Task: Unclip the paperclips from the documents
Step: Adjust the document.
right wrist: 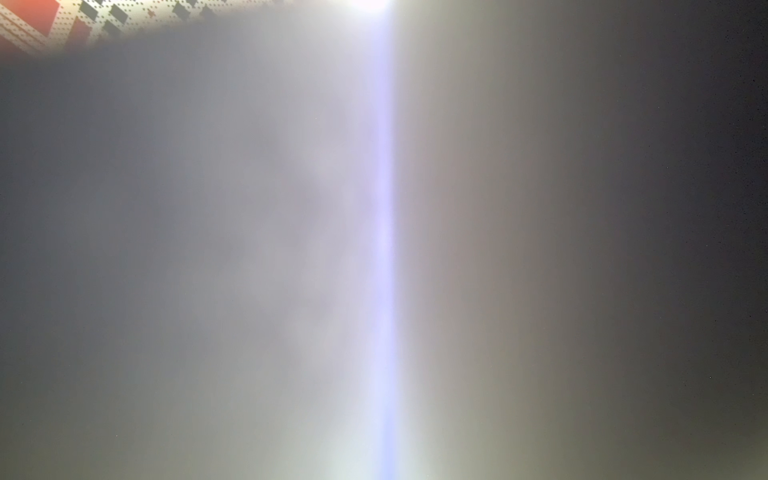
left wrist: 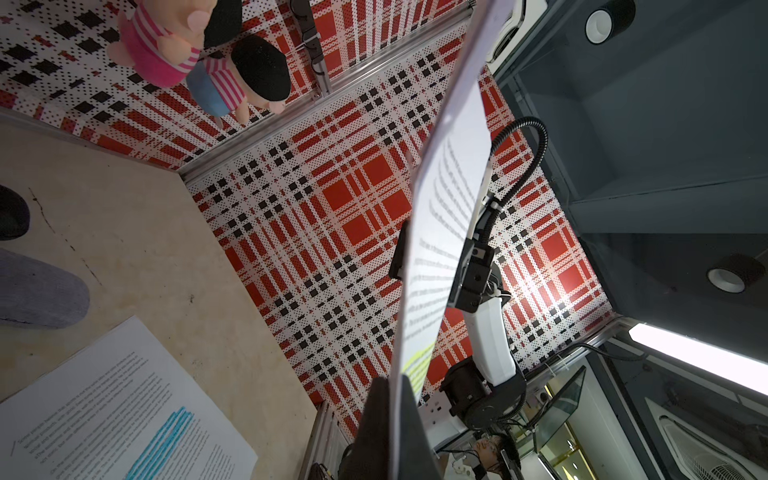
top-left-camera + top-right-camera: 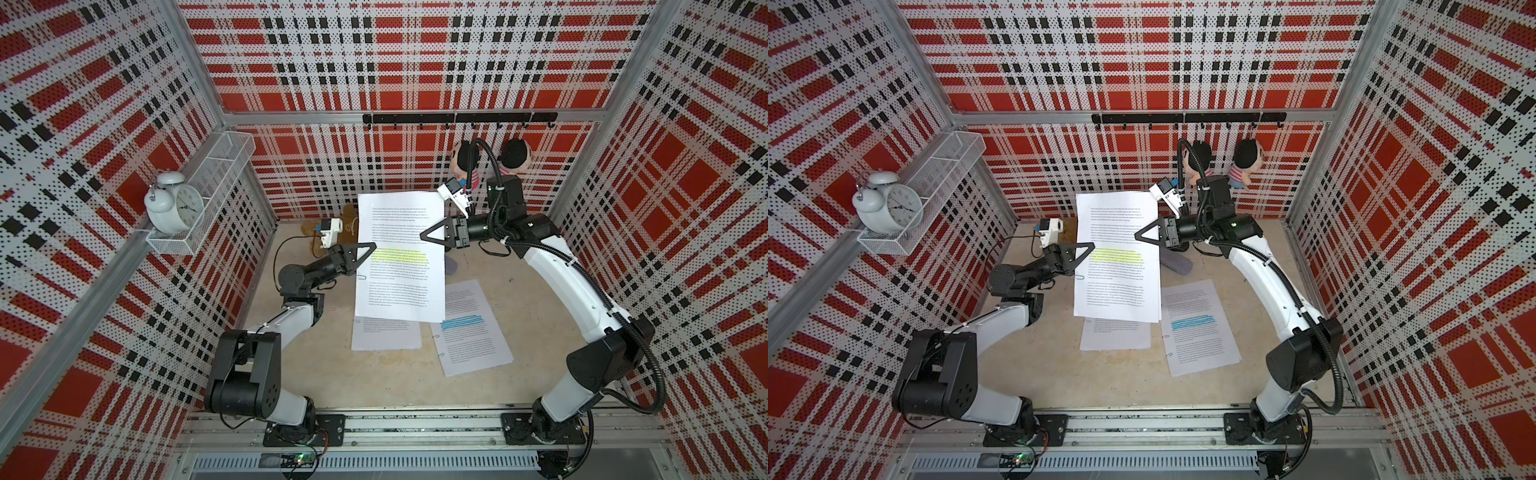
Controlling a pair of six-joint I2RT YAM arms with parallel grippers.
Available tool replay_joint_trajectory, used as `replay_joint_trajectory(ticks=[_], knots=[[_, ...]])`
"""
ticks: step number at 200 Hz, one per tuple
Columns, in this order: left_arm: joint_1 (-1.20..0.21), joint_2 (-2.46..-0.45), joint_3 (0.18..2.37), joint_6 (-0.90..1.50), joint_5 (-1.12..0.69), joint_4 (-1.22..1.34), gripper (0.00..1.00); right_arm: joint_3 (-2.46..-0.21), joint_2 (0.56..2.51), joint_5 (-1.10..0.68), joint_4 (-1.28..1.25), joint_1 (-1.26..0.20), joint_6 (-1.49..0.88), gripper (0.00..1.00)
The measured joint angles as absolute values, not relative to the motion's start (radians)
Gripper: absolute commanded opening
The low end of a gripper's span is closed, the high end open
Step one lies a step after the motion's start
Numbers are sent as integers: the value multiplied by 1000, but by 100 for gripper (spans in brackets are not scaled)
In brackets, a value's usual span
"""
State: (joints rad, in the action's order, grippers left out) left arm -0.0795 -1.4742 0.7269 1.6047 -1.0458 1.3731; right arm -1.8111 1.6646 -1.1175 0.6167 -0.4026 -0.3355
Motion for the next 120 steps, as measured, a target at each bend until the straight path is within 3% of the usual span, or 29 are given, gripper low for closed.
replay_joint_trajectory(ticks=[36,49,83,120], knots=[[-48,-1428,708,1583,-995,1352,0,-1686,1637,-1091,463,-403,-437,49],[-44,-1417,704,1573,-960,1341,0,-1570,1607,-1081,326,-403,-522,58],[-49,-1412,704,1559,-891,1319,0,-1346,1575,-1020,-19,-442,-750,63],[-54,-1412,704,1558,-874,1304,0,-1338,1586,-963,-184,-520,-821,55]])
